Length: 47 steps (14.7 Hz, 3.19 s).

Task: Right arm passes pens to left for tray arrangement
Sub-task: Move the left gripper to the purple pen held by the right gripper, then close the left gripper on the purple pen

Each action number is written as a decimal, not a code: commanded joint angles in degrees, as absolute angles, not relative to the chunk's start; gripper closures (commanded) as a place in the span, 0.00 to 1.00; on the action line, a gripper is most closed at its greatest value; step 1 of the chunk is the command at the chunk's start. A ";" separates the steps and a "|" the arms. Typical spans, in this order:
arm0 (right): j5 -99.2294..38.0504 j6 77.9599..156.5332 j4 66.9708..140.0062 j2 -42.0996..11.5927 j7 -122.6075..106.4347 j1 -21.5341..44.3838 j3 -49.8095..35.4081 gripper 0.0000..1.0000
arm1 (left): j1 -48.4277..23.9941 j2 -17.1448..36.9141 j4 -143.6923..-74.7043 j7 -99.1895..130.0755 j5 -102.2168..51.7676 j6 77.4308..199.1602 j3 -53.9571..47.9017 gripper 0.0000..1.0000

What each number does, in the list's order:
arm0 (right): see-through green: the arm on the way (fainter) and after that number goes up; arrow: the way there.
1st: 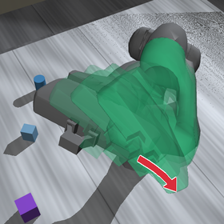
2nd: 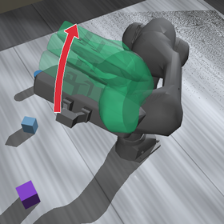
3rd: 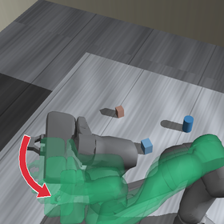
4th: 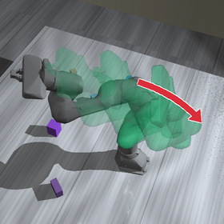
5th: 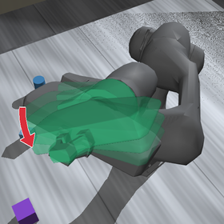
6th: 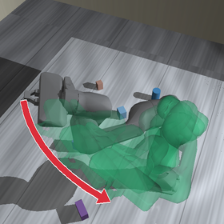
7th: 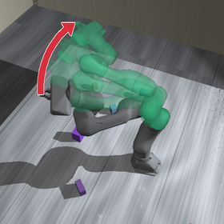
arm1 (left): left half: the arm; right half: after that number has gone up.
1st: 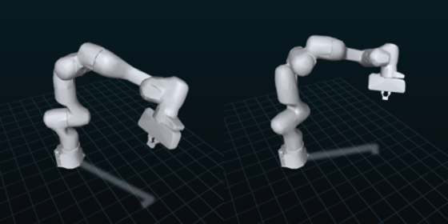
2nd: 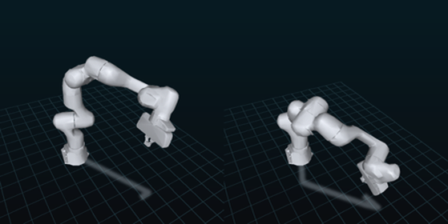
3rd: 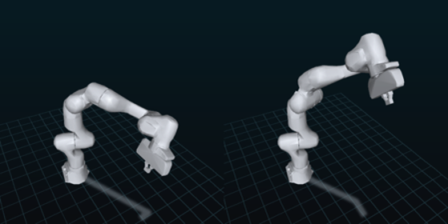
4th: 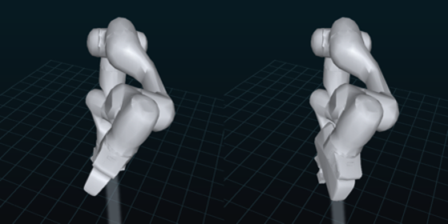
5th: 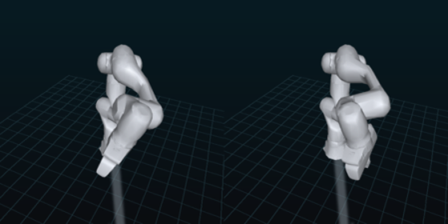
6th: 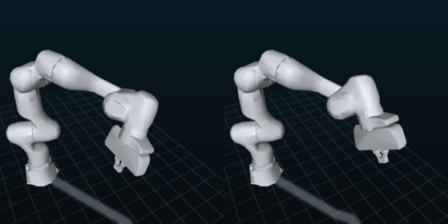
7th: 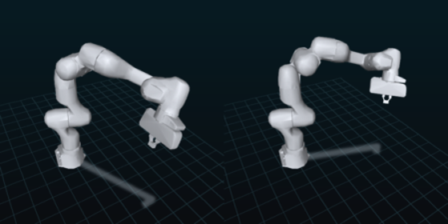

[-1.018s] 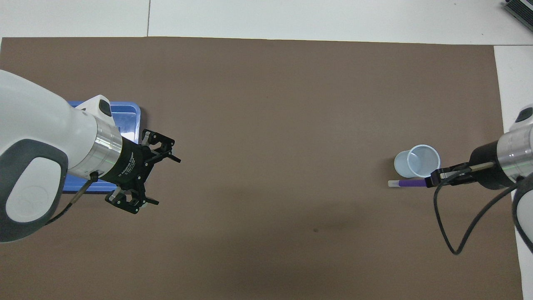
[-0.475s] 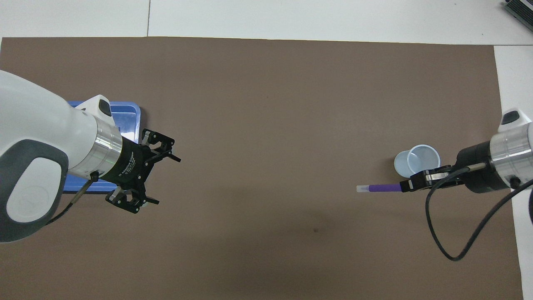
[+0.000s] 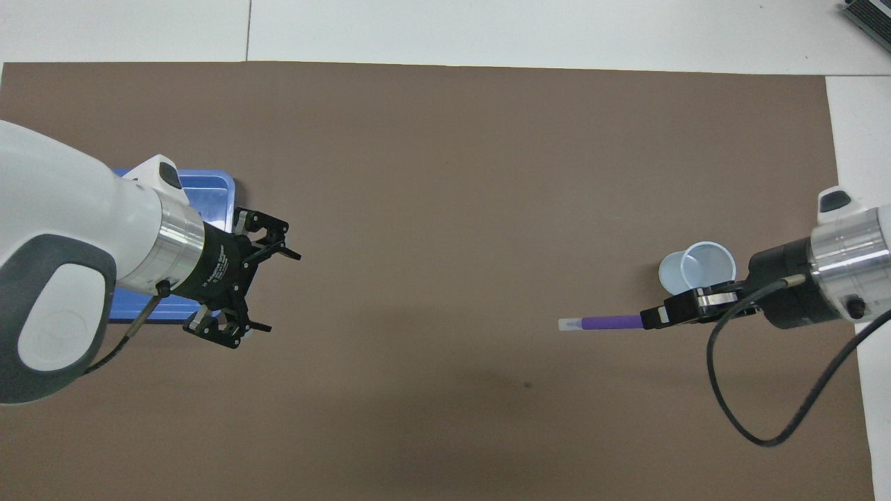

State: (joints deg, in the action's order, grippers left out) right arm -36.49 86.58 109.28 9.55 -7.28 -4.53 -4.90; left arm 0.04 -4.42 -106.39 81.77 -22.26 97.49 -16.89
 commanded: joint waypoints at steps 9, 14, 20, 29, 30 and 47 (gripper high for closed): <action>-49.04 88.76 116.89 14.50 -8.44 -0.28 -5.36 1.00 | -13.07 -5.80 -108.19 105.44 -25.93 107.74 -16.26 0.00; -51.68 89.65 117.25 14.50 -8.17 1.58 -5.45 1.00 | -20.47 -5.54 -107.14 114.95 -25.84 112.59 -16.26 0.00; -52.65 89.65 117.25 14.59 -8.17 1.76 -5.36 1.00 | -25.48 -5.45 -106.35 128.20 -25.75 115.47 -16.52 0.00; -53.79 89.91 117.25 14.59 -8.26 2.81 -5.36 1.00 | -28.47 -4.66 -104.33 140.27 -23.12 115.40 -18.46 0.02; -53.79 89.91 117.25 14.59 -8.26 2.81 -5.36 1.00 | -28.82 -4.66 -104.41 140.97 -22.68 115.57 -18.63 0.05; -53.88 89.82 117.25 14.59 -8.53 2.81 -5.36 1.00 | -29.53 -4.75 -104.85 141.94 -22.32 115.14 -18.63 1.00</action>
